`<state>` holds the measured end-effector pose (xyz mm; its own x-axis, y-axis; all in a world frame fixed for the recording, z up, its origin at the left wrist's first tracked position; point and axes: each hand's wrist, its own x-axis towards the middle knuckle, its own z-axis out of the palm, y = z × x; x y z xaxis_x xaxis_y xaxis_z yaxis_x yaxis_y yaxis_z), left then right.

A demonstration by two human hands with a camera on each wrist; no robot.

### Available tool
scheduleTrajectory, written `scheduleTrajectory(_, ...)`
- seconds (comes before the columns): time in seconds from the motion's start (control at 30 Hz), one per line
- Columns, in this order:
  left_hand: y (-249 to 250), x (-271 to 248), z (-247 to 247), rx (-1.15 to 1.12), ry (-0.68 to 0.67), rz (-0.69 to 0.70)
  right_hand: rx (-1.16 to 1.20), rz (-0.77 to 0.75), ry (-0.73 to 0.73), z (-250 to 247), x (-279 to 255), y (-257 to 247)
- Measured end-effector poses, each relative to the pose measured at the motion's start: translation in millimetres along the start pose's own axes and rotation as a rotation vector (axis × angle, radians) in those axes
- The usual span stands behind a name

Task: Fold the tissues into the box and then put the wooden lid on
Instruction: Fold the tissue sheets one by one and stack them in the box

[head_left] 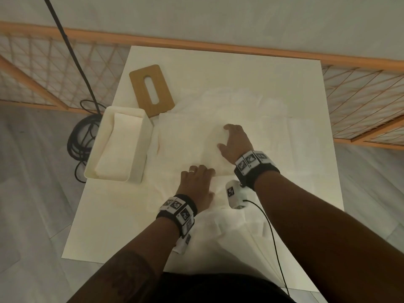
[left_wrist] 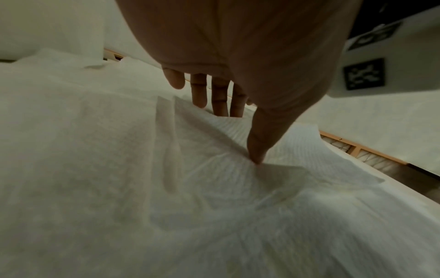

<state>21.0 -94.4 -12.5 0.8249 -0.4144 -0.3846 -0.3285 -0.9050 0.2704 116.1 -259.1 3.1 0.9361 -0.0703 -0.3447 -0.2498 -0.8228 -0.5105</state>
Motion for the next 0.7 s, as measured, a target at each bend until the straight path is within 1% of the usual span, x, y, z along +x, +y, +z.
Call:
scheduleTrajectory(0.17,5.3,6.0,-4.8,0.031,-0.029,0.011,-0.168,-0.067,-0.093,3.4,30.0,-18.5)
scheduleTrajectory(0.27,8.9,6.9,-7.9,0.049,-0.04,0.016,-0.25,-0.049,-0.117,4.3,39.8,-24.3)
scheduleTrajectory(0.33,9.9,7.2,-9.6,0.058,-0.055,0.011,-0.248,-0.039,-0.125,2.5,44.6,-26.6)
scheduleTrajectory(0.43,10.1,7.9,-11.0,0.04,-0.074,0.002,-0.216,-0.076,-0.099,-3.2,48.8,-28.2)
scheduleTrajectory(0.47,10.0,8.2,-11.1,0.029,-0.075,-0.002,-0.195,-0.095,-0.086,-5.8,48.8,-29.0)
scheduleTrajectory(0.53,9.7,8.9,-10.7,0.016,-0.076,-0.003,-0.079,-0.108,-0.062,-15.8,42.2,-31.7)
scheduleTrajectory(0.63,8.2,9.4,-9.3,0.023,-0.058,-0.002,0.085,-0.082,-0.005,-39.3,25.2,-32.6)
scheduleTrajectory(0.7,5.4,9.4,-7.7,0.01,-0.069,-0.007,0.235,-0.024,0.053,-56.7,12.3,-27.6)
